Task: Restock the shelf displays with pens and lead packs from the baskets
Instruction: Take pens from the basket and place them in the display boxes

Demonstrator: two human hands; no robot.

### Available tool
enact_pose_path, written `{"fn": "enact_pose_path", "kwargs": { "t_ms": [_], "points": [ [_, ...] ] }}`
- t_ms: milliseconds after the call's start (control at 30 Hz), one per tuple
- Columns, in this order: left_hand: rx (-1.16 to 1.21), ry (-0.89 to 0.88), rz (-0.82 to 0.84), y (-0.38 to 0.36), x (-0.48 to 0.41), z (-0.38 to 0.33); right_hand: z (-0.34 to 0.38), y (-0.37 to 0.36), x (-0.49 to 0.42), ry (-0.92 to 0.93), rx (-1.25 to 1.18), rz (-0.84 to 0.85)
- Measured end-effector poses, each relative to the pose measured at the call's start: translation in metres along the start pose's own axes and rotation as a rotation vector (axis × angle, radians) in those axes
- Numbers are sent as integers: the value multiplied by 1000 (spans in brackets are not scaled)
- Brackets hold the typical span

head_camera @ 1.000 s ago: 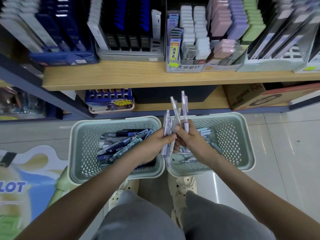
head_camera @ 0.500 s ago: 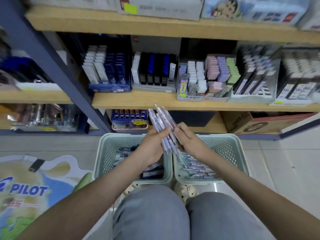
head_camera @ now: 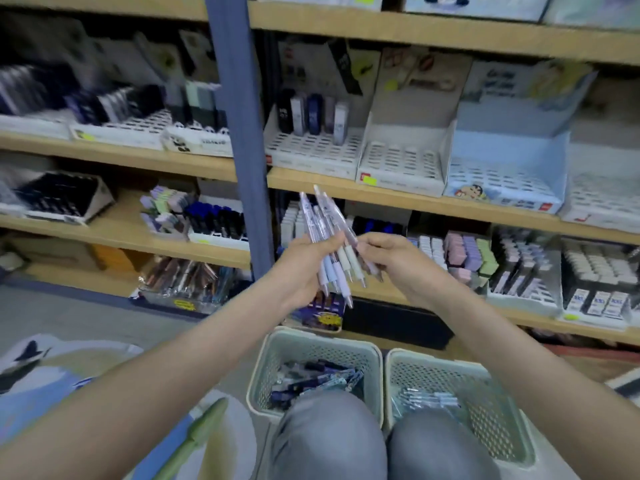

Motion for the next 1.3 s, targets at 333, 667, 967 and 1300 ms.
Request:
{"fn": "enact_pose_path", "kwargs": {
  "t_ms": [333, 667, 967, 1300],
  "points": [
    [-73, -245, 40, 13, 29, -140, 130, -8, -33, 229, 8, -26],
    [-44, -513, 96, 9, 26, -247, 246, 12, -85, 626, 33, -316],
    [50, -610, 57, 15, 10, -285, 289, 28, -138, 729, 118, -402],
    [40, -649, 68, 21, -14, -294, 299, 58, -167, 570, 315, -442]
  ]
}}
Point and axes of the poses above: each hand's wrist, its own x-axis away from the middle knuckle, its own y-axis out of the back of the hand, z = x × y, the point moved 2 cm from there along -x, towards the middle knuckle
